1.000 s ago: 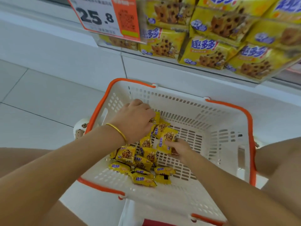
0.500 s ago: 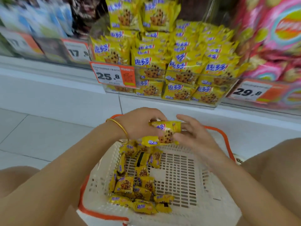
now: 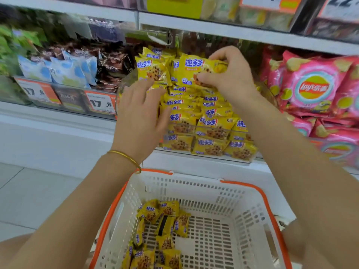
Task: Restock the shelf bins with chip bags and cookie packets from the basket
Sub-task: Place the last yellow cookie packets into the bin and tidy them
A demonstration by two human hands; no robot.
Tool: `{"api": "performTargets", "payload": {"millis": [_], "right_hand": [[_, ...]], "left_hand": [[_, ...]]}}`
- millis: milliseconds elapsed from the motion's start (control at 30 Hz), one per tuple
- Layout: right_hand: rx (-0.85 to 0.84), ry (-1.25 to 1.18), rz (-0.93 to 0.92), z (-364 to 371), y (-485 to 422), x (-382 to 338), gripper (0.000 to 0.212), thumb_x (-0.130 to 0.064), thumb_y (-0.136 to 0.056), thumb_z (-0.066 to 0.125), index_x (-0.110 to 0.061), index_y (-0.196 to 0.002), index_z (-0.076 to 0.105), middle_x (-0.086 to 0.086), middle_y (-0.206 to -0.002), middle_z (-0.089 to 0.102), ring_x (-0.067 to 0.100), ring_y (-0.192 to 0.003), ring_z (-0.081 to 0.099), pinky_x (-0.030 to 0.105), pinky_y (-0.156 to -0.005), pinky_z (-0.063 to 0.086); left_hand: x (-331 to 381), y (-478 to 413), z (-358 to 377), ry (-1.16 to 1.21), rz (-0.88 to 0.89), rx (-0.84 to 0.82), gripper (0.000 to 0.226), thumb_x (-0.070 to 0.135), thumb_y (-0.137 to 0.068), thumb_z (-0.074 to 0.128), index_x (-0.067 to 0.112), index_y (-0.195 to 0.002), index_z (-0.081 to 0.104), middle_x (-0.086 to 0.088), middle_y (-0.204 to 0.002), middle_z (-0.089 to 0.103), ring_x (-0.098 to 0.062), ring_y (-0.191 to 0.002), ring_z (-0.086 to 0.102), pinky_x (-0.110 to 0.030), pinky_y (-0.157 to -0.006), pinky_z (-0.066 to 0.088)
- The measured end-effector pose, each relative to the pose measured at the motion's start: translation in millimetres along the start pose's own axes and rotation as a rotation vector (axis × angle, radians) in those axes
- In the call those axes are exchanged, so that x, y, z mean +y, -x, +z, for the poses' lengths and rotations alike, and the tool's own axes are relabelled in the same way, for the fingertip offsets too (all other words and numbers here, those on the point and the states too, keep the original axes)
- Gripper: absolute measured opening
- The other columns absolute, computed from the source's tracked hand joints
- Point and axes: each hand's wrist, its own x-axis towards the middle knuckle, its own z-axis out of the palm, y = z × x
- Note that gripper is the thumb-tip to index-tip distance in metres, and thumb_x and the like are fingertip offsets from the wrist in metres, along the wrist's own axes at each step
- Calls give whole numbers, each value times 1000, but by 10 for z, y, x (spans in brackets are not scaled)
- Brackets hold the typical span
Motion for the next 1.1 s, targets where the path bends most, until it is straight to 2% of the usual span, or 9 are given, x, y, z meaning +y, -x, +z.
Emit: {"api": "performTargets", "payload": {"millis": [100,200,300,433,600,767,900,1000,1100], "right_hand": [[15,86,-6,190,-301,80,35,-17,-78,77,-17,-100,50,-15,-85,48,4,-78,49,15,-64,42],[6,212,-36,320,-445,214,37,-20,-78,76,-14,-107,54,-9,-101,54,8,-90,49,12,-67,35],[46,348,-57,394,-490,295,37,-29,-78,76,-21,-110,57,0,-117,52,14,-101,50,23,-84,37],[28,337,-78,452,-500,304,36,-27,-81,74,-19,-112,58,0,-111,42,9,-89,42,13,-70,27],[-104,523,-133,423,-504,295,41,-26,-82,73,-19,-118,53,5,-119,46,18,-95,51,30,-85,42],[-142,576,-149,242,-407,218,61,-24,-81,73,-25,-134,45,6,-125,43,24,-110,53,36,-96,43],[-48,358,-219,-73,229,-15,36,-20,-82,70,-28,-115,55,-2,-104,51,14,-85,60,25,-81,49],[-254,50,-126,-143,960,106,21,-19,-81,70,-34,-89,57,-6,-80,59,11,-63,62,23,-56,51],[-681,163,140,236,1443,811,7,-18,-88,65,-24,-91,62,-6,-76,61,9,-61,64,22,-56,53]], "left_hand": [[-70,91,114,-89,-7,-104,40,34,-92,44,6,-118,58,-21,-133,49,-41,-130,38,-60,-104,29],[-92,135,153,-120,-18,-156,45,37,-92,38,9,-120,57,-19,-135,49,-38,-131,38,-57,-110,23],[-98,137,181,-125,-26,-152,45,38,-91,38,10,-121,57,-18,-136,48,-36,-132,38,-54,-113,18],[-93,136,201,-128,-27,-145,45,38,-91,38,10,-122,56,-18,-137,48,-36,-133,37,-52,-114,17],[-110,149,198,-117,-30,-165,47,39,-93,37,11,-125,55,-16,-139,46,-35,-134,35,-51,-115,16],[-43,197,75,-44,31,-73,41,31,-94,41,7,-124,56,-15,-138,47,-36,-130,39,-53,-109,28],[145,446,-60,-18,116,-15,30,21,-92,47,6,-112,63,-12,-126,57,-35,-112,52,-46,-92,41],[174,777,20,-72,155,-280,29,21,-88,46,8,-105,64,-12,-119,60,-35,-104,53,-43,-80,44],[110,1106,203,-116,115,-562,35,26,-81,40,10,-97,67,-11,-115,63,-35,-102,57,-45,-75,51]]}}
